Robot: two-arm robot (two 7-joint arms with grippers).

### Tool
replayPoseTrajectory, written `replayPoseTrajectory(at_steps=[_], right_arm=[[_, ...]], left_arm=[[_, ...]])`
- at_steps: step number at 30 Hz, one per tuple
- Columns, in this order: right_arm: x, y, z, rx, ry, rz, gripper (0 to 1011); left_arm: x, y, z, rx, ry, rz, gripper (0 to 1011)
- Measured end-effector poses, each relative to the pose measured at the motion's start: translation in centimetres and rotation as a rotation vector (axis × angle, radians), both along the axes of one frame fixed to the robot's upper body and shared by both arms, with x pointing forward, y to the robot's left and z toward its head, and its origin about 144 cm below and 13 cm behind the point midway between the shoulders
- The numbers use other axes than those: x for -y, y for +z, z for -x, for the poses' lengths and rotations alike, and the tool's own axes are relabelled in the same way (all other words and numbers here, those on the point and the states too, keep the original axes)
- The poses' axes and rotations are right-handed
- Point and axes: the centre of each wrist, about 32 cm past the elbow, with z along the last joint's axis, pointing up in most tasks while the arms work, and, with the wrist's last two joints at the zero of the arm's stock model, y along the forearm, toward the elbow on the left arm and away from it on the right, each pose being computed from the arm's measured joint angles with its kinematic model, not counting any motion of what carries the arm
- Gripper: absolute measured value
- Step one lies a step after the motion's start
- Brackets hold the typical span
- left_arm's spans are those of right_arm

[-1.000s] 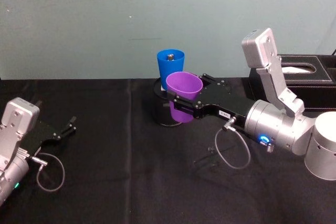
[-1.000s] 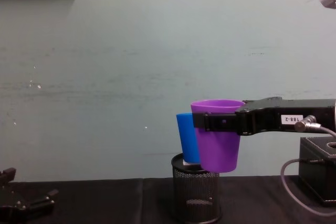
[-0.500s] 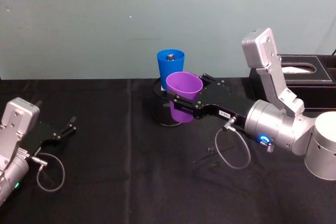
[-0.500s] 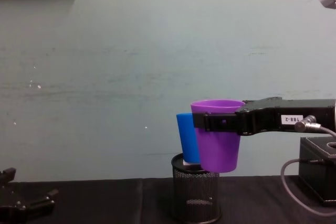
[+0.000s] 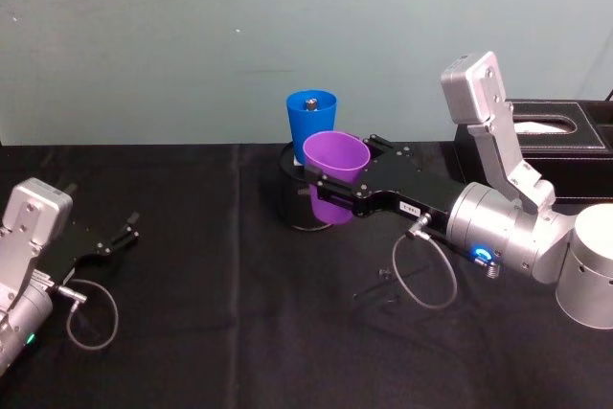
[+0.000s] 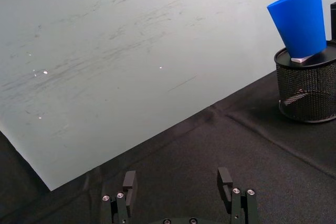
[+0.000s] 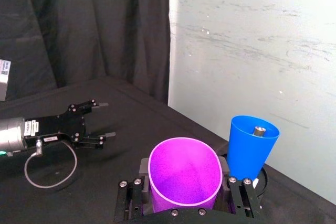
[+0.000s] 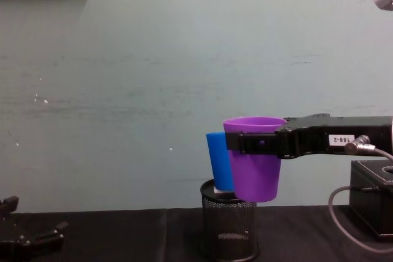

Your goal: Pick up one cup with a gripper and tap it against the other cup.

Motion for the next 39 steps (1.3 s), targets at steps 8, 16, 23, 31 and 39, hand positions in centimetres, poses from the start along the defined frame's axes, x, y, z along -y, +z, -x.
replayPoseTrajectory(at_steps=[8, 16, 23, 31, 39], right_arm=[[0.00, 0.00, 0.00, 0.000, 0.000, 0.000, 734], [0.00, 0.00, 0.00, 0.000, 0.000, 0.000, 734], [0.00, 0.00, 0.00, 0.000, 0.000, 0.000, 735], [0.00, 0.00, 0.00, 0.000, 0.000, 0.000, 734], [0.00, 0.00, 0.00, 0.000, 0.000, 0.000, 734]], left_arm=[[0.00, 0.00, 0.00, 0.000, 0.000, 0.000, 1000], [0.00, 0.00, 0.00, 0.000, 0.000, 0.000, 1000], [0.00, 0.00, 0.00, 0.000, 0.000, 0.000, 1000], [0.00, 0.00, 0.00, 0.000, 0.000, 0.000, 1000], [0.00, 0.00, 0.00, 0.000, 0.000, 0.000, 1000]])
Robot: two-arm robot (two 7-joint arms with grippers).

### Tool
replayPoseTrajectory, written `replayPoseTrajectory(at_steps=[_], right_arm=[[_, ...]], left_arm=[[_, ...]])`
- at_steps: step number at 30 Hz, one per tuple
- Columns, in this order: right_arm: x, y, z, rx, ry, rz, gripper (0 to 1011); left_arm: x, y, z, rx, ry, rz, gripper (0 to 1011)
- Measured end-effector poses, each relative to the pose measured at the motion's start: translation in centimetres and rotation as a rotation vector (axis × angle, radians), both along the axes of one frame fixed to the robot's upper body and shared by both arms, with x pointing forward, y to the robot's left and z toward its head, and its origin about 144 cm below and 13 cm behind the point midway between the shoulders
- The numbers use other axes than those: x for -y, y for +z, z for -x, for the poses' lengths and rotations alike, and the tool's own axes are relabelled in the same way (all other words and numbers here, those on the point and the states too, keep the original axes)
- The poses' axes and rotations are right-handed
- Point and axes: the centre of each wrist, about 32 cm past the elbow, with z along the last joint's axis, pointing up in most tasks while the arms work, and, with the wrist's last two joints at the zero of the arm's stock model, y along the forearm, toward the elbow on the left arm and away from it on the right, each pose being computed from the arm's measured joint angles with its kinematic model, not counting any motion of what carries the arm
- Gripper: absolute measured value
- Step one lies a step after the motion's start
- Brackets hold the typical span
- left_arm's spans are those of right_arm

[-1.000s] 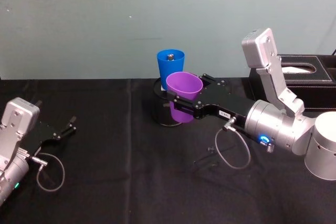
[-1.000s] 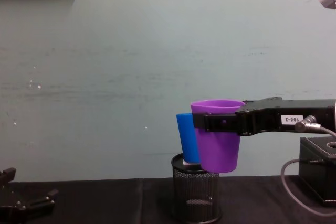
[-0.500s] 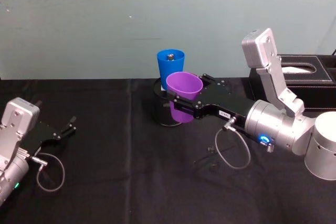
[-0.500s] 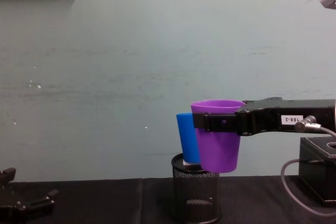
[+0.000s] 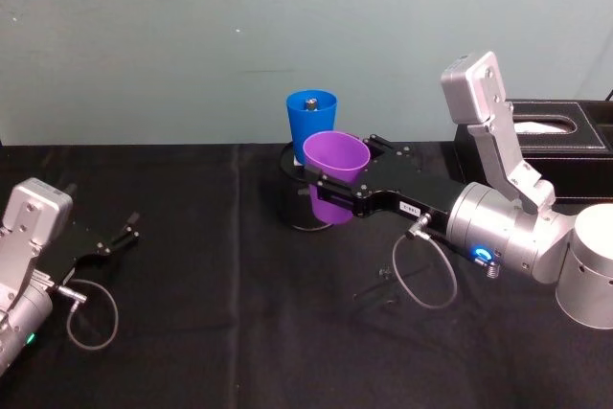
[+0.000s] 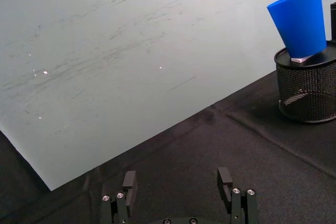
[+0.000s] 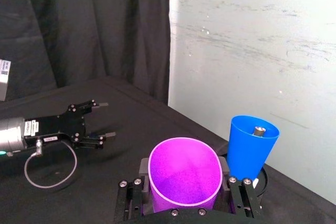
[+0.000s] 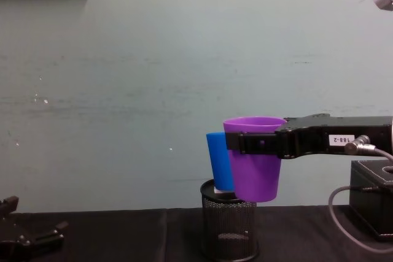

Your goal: Pick up one cup with a gripper and tap it against the other cup.

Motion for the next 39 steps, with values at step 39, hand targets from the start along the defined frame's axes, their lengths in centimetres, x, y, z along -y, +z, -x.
replayPoseTrajectory(at_steps=[39], right_arm=[[0.00, 0.00, 0.00, 0.000, 0.000, 0.000, 734]], left_arm=[[0.00, 0.00, 0.00, 0.000, 0.000, 0.000, 1000]])
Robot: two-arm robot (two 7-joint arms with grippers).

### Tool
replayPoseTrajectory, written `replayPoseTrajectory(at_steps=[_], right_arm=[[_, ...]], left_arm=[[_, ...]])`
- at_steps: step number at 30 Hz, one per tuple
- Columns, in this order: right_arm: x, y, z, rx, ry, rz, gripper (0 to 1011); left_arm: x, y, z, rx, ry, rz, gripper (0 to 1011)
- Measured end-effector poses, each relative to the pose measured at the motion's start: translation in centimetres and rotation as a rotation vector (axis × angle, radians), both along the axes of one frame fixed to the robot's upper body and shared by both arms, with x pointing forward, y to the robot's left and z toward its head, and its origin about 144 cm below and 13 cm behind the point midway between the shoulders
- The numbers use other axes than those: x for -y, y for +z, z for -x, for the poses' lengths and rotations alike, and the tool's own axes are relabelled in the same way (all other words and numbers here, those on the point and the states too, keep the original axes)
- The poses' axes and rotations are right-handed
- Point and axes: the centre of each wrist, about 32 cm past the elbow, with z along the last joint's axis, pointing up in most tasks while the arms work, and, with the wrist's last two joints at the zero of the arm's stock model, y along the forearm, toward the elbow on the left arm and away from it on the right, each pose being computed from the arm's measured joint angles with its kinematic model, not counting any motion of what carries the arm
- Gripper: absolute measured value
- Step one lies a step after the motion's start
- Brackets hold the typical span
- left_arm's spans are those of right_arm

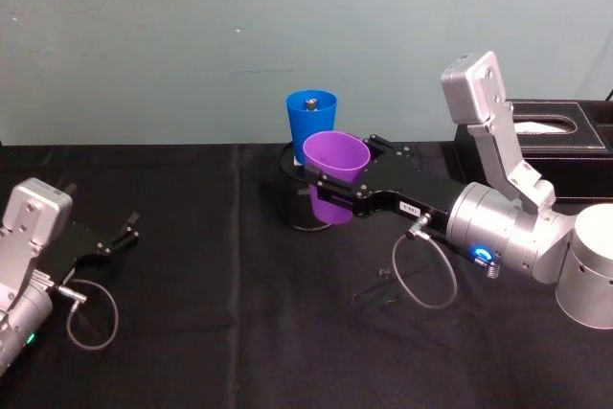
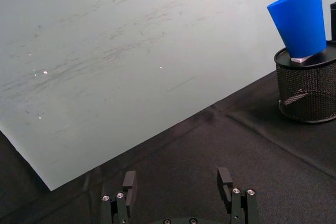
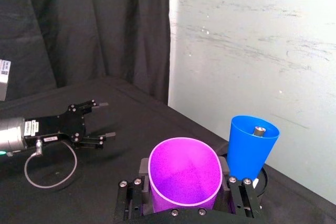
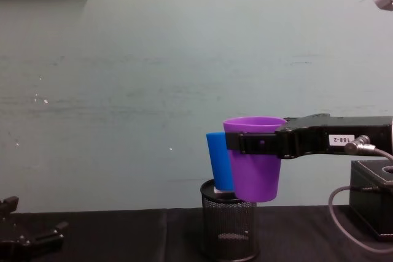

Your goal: Pick up one cup with a gripper and tap it against the other cup.

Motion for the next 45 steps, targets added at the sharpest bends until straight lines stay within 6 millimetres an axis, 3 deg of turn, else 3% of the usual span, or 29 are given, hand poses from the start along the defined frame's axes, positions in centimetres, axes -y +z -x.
replayPoseTrajectory(at_steps=[45], right_arm=[[0.04, 0.23, -0.02, 0.013, -0.002, -0.002, 734]], left_arm=[[0.00, 0.00, 0.00, 0.000, 0.000, 0.000, 1000]])
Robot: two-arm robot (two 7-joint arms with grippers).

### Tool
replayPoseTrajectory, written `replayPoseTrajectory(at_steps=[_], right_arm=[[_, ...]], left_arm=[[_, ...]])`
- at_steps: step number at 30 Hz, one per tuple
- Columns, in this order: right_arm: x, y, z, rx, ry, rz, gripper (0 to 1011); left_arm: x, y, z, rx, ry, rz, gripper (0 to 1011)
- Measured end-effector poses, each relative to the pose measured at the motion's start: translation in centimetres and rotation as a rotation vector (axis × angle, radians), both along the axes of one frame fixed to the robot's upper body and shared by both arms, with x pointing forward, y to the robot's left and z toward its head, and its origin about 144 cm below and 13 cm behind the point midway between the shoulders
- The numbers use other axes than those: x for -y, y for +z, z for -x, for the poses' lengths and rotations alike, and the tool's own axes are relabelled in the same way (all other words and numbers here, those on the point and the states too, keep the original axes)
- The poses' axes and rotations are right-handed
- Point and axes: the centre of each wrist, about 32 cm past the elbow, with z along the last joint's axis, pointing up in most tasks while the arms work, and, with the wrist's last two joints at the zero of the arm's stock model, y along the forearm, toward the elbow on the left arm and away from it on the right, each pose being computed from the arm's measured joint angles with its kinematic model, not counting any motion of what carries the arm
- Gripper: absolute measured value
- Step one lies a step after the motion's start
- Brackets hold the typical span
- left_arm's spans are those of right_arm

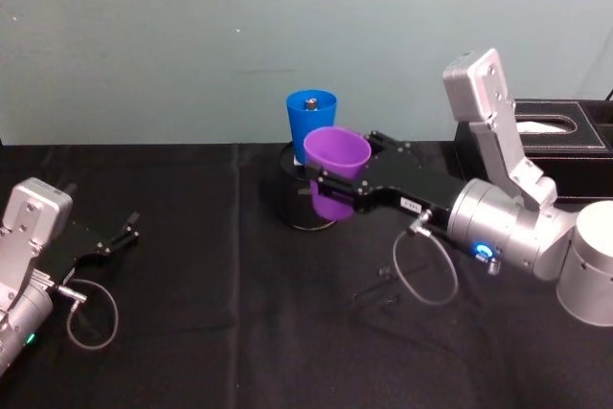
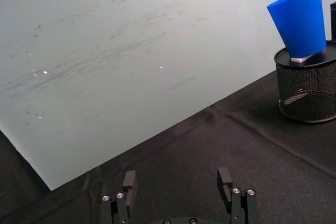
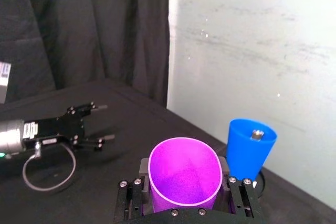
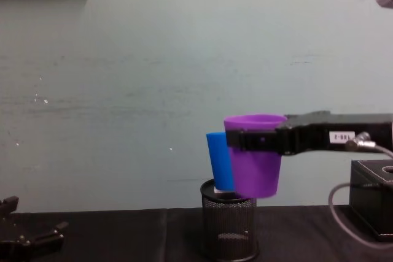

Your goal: Pick up one cup with a gripper and tap it against the other cup.

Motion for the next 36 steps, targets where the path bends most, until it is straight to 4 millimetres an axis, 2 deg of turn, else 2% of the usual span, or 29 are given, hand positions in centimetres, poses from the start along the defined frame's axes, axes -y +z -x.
replayPoseTrajectory(at_steps=[3, 10, 21, 29, 36], right_arm=[[0.1, 0.2, -0.2, 0.004, -0.006, -0.006, 734], [-0.1, 0.3, -2.1, -0.039, -0.052, -0.029, 735], [-1.9, -0.4, -5.6, -0.141, -0.057, -0.055, 735], [-3.1, -0.4, -6.9, -0.149, -0.058, -0.049, 734], [-3.4, -0.4, -7.7, -0.136, -0.079, -0.039, 734]], left_arm=[[0.0, 0.0, 0.0, 0.000, 0.000, 0.000, 1000], [0.0, 0.0, 0.0, 0.000, 0.000, 0.000, 1000], [0.0, 0.0, 0.0, 0.000, 0.000, 0.000, 1000], [0.0, 0.0, 0.0, 0.000, 0.000, 0.000, 1000], [0.0, 0.0, 0.0, 0.000, 0.000, 0.000, 1000]])
